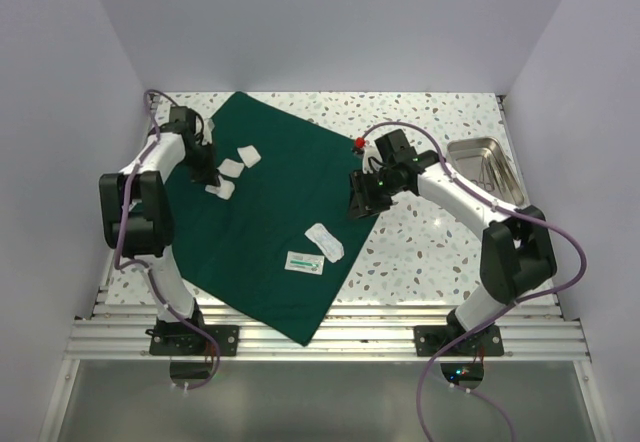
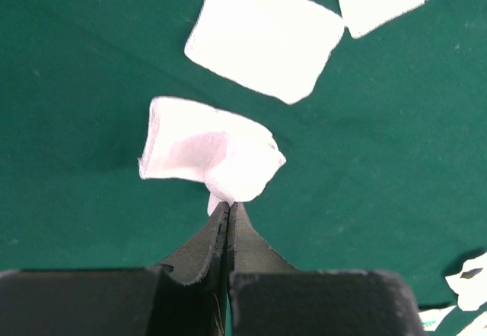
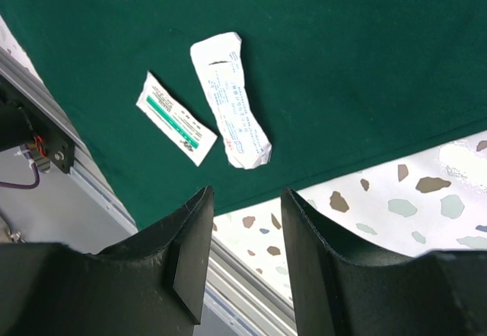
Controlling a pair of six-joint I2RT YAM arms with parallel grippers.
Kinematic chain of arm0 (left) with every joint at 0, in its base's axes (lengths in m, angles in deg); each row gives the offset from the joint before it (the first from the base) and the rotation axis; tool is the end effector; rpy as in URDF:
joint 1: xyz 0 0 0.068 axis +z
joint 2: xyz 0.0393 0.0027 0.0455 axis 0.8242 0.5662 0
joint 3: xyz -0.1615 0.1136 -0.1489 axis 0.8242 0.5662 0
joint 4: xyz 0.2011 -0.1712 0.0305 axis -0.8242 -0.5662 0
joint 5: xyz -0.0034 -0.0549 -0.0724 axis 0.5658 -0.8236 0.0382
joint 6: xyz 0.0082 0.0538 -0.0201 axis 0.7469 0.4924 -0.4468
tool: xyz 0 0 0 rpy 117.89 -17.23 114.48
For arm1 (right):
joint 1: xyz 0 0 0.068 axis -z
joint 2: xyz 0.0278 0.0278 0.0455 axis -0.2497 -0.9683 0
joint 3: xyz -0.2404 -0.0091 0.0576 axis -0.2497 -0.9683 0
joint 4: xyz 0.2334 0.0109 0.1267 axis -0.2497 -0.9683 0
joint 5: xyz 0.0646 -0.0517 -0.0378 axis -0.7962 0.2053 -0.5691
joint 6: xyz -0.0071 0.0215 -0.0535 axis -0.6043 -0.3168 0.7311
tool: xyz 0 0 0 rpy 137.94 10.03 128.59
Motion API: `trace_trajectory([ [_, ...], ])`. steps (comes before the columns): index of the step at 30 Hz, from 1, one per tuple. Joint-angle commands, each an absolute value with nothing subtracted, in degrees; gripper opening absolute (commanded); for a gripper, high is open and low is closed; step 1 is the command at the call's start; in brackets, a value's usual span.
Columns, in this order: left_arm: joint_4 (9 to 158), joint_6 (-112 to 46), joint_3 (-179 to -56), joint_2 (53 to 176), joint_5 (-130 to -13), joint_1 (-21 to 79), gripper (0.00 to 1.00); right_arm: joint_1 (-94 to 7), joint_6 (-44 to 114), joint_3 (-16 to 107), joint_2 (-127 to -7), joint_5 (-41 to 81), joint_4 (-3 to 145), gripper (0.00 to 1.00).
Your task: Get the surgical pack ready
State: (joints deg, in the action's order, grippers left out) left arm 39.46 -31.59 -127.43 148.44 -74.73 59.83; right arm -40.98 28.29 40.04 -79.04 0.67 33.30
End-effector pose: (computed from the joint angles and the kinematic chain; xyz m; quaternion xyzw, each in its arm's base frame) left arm 0.3888 0.0213 0.1669 -0.1029 0.9738 -0.1052 0.1735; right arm 0.2959 0.1684 0.2114 -0.1644 0.9296 0.2923 0.1529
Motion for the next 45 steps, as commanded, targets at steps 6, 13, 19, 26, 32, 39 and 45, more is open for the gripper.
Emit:
trace_trajectory([
  [6, 39.82, -30.22, -132.77, 151.22, -73.29, 60.35, 0.0, -40.83, 29.09, 42.16, -79.39, -0.01, 33.57, 0.44],
  [13, 39.9, -29.96, -132.95, 152.98, -72.85, 61.58, 0.0, -40.91, 29.09, 42.42, -79.83, -0.1, 33.48, 0.45],
  [19, 39.99, -29.78, -132.51, 153.68, -71.71, 62.54, 0.0, -40.83, 29.09, 42.68, -80.27, -0.27, 33.39, 0.44],
  [26, 39.99, -29.96, -134.0, 155.62, -70.3, 62.81, 0.0, -40.83, 29.0, 43.03, -80.97, -0.54, 33.31, 0.44],
  [32, 39.91, -31.19, -134.71, 154.57, -67.93, 62.89, 0.26, -40.83, 28.91, 43.03, -81.06, -0.71, 33.3, 0.44],
  [39, 41.22, -31.81, -131.9, 150.0, -64.58, 62.81, 0.44, -40.83, 28.91, 43.03, -80.97, -0.89, 33.39, 0.44],
  [45, 41.92, -32.68, -130.32, 152.02, -68.36, 62.9, 0.44, -40.92, 28.82, 43.12, -80.97, -0.98, 33.39, 0.44],
])
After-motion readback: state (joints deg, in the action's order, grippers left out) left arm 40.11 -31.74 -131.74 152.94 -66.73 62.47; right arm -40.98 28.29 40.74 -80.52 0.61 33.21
